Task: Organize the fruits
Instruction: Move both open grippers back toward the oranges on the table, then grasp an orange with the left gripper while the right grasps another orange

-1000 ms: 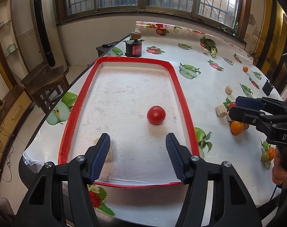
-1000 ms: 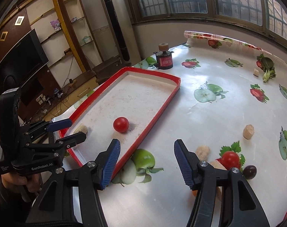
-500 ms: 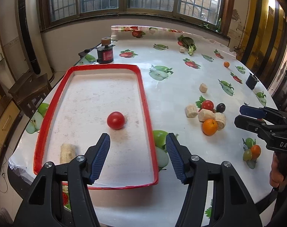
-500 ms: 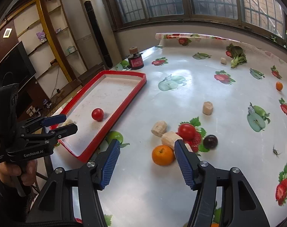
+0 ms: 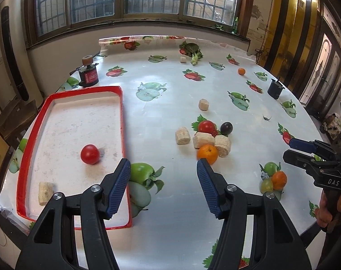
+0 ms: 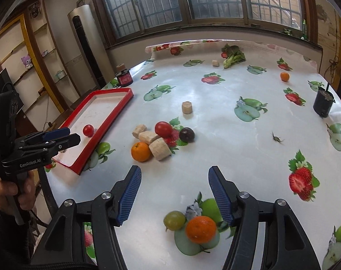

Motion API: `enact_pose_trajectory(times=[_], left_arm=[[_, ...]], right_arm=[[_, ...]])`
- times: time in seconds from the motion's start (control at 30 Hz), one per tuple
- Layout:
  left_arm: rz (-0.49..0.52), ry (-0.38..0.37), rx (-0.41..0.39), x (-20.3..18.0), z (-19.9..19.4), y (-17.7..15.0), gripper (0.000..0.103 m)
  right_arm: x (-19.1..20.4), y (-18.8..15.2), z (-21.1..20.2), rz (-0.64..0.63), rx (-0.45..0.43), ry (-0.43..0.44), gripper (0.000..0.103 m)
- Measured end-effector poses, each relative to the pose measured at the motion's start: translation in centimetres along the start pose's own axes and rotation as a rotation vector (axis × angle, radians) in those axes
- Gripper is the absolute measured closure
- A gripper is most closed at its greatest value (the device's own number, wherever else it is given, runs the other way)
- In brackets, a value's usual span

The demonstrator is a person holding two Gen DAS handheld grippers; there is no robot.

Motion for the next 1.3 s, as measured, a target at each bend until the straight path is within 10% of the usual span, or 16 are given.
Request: enact_pose_trajectory(times=[1.1, 1.3], left_arm=[[0.069, -0.042, 0.149, -5.8, 8.5, -1.1, 0.044], [0.052, -0.080, 0.199, -6.1, 10.7, -1.2, 0.066]], right_arm=[[-1.4, -6.8, 1.4, -0.039, 0.155, -0.095, 0.044], [-1.9, -7.0, 2.6, -0.009, 0.185, -0.046, 0.057]])
Point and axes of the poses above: each gripper's, at about its wrist camera, not at the fingertips, and z roughly the way its jaws point, x to its left, y to its top, the point moved 5 cm from there along z, roughly the way its jaws point, and after that the axes turned 8 degrees about -z, right-handed, at the moved point
